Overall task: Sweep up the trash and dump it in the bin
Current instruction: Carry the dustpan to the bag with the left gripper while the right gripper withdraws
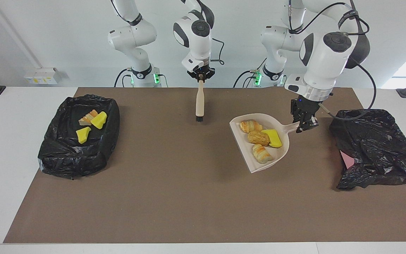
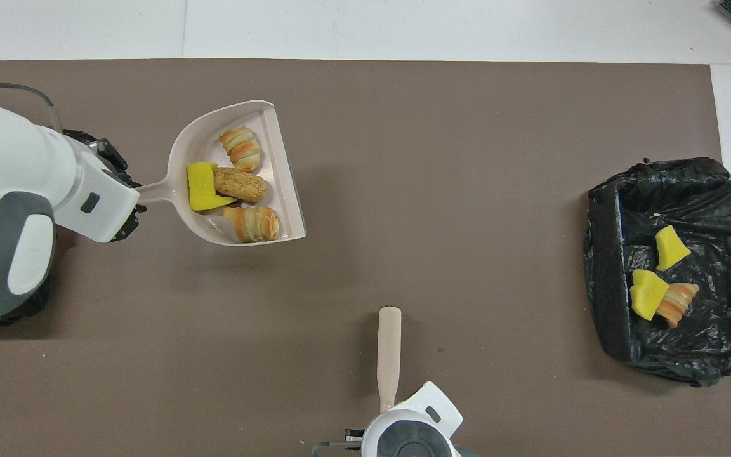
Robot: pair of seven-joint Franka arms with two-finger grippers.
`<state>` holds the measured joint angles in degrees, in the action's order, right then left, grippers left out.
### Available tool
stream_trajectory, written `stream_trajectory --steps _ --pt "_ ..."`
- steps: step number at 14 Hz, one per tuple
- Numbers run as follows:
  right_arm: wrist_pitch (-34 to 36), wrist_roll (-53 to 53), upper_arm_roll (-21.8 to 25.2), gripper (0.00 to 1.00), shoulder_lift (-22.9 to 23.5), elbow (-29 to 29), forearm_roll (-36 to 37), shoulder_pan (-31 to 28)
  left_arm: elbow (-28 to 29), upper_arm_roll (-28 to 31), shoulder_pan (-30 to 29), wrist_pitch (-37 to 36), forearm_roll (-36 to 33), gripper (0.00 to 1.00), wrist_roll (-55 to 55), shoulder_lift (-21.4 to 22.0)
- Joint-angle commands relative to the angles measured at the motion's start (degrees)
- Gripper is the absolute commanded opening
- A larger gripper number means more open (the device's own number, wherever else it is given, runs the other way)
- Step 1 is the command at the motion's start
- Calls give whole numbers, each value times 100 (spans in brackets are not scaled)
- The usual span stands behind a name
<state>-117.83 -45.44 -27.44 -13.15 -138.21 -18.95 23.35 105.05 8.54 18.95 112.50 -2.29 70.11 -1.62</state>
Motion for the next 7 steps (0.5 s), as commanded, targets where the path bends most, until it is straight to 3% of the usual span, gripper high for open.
stream_trajectory --steps 1,7 --pt "-678 -167 11 0 -3 -443 -21 336 -19 -28 -478 -106 150 0 747 74" --pt "-1145 -88 20 2 93 -778 349 574 -256 -10 -1779 -396 291 0 2698 47"
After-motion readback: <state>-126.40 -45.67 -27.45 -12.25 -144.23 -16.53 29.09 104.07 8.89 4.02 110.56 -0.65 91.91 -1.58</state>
